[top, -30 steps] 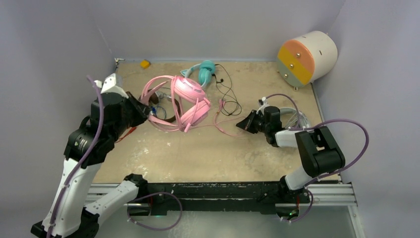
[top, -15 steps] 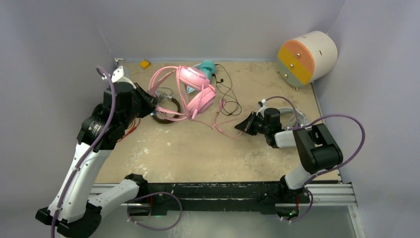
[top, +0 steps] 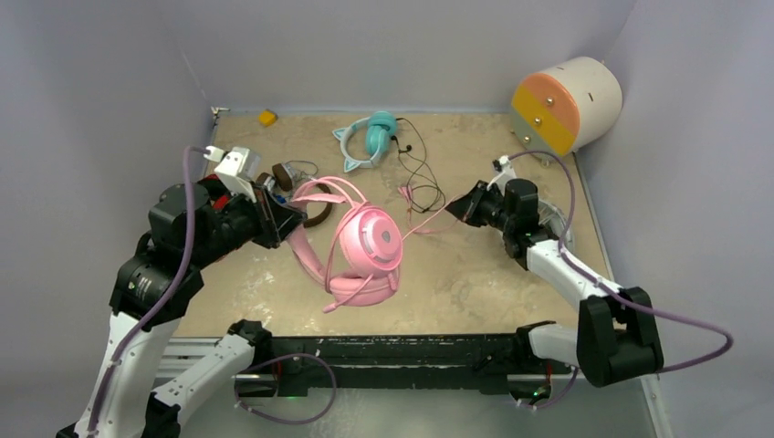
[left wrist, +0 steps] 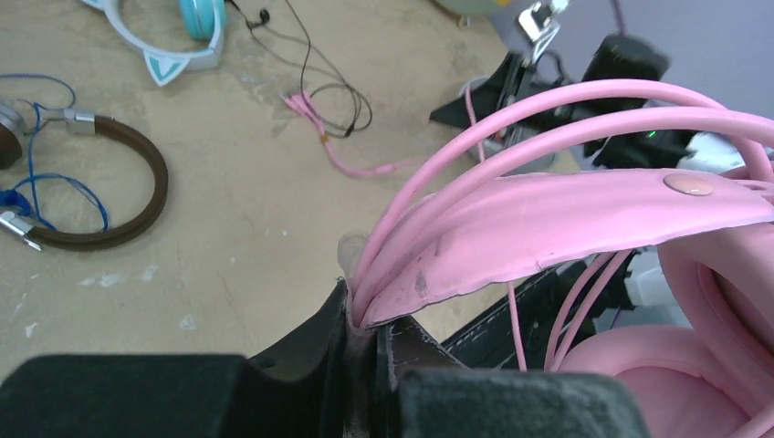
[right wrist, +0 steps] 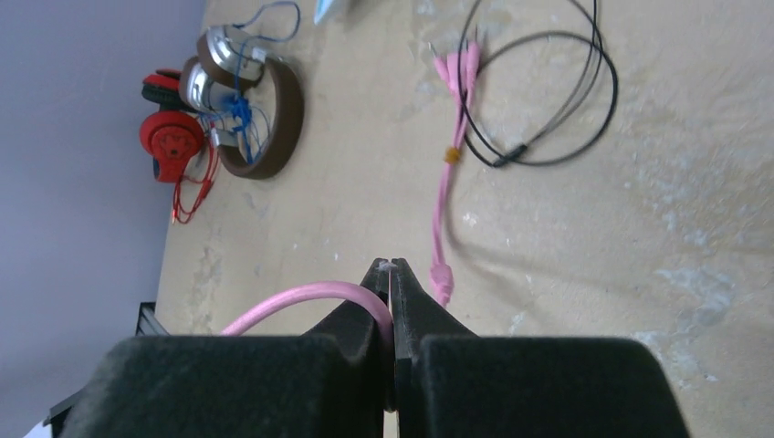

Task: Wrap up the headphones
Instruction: Wrap the headphones cable around the headphones.

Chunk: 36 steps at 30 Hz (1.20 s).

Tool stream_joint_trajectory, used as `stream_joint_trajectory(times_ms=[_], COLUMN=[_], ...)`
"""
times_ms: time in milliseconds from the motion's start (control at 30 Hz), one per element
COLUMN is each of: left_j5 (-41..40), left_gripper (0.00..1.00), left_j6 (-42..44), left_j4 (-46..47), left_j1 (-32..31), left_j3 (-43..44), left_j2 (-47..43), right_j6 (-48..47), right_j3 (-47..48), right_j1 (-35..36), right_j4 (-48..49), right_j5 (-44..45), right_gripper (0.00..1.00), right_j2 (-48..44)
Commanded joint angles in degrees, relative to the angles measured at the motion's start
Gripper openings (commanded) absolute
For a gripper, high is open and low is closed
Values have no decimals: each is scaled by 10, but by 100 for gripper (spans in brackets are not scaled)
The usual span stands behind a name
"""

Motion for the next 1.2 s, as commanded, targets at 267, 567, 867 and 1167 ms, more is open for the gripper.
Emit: stream_joint_trajectory(times_ms=[267, 567, 867, 1167], left_j5=[42, 1, -173, -288], left_gripper=[0, 0, 0, 0], left_j6=[97, 86, 80, 47], left_j4=[36, 87, 84, 82], left_j1=[-6, -50, -166, -227], left_j3=[-115, -188, -195, -168], left_j2=[44, 42, 122, 194], right_j6=[-130, -182, -140, -137], right_j3=[199, 355, 355, 355], right_j1=[-7, -6, -6, -6], right_j4=[-242, -343, -325, -331], right_j5=[35, -132, -191, -221], right_gripper=[0, 0, 0, 0], right_j2=[-77, -37, -82, -97])
